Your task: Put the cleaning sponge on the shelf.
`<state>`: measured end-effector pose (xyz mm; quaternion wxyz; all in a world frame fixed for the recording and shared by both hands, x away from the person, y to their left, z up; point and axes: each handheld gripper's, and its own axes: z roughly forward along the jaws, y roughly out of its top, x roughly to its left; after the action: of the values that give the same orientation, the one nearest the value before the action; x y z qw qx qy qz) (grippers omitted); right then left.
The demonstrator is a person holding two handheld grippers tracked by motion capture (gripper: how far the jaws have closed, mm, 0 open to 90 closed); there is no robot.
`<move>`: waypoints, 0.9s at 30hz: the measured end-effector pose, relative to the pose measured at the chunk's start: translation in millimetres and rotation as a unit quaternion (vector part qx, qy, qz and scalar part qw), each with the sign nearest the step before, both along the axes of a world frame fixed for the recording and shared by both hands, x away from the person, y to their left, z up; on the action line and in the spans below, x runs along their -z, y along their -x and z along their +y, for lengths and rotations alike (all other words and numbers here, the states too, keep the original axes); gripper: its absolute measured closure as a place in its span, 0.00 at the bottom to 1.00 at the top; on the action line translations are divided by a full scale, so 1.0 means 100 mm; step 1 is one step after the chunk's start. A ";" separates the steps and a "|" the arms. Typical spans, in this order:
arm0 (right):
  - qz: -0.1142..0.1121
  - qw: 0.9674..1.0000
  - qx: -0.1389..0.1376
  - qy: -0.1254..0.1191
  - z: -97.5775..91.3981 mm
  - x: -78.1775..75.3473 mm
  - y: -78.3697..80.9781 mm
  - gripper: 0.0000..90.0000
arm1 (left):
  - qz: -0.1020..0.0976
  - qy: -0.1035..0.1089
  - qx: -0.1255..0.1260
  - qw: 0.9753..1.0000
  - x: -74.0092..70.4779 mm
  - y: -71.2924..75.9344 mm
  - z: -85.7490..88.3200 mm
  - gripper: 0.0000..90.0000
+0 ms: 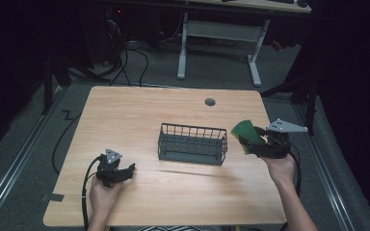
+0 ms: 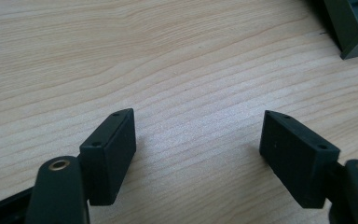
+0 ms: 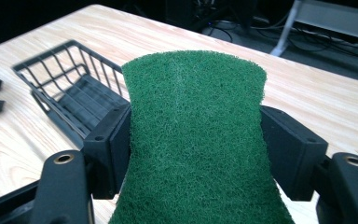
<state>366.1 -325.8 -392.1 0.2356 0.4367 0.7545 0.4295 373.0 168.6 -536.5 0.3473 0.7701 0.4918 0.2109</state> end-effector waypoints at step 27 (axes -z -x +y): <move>0.017 0.998 -0.066 0.015 0.71 0.04 -0.55 0.34 | 0.000 0.000 0.001 1.000 0.00 0.00 0.00 0.30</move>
<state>420.8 -254.9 -396.3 0.2002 0.3899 0.7917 0.4255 373.0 168.5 -536.5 0.3473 0.7705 0.4912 0.2108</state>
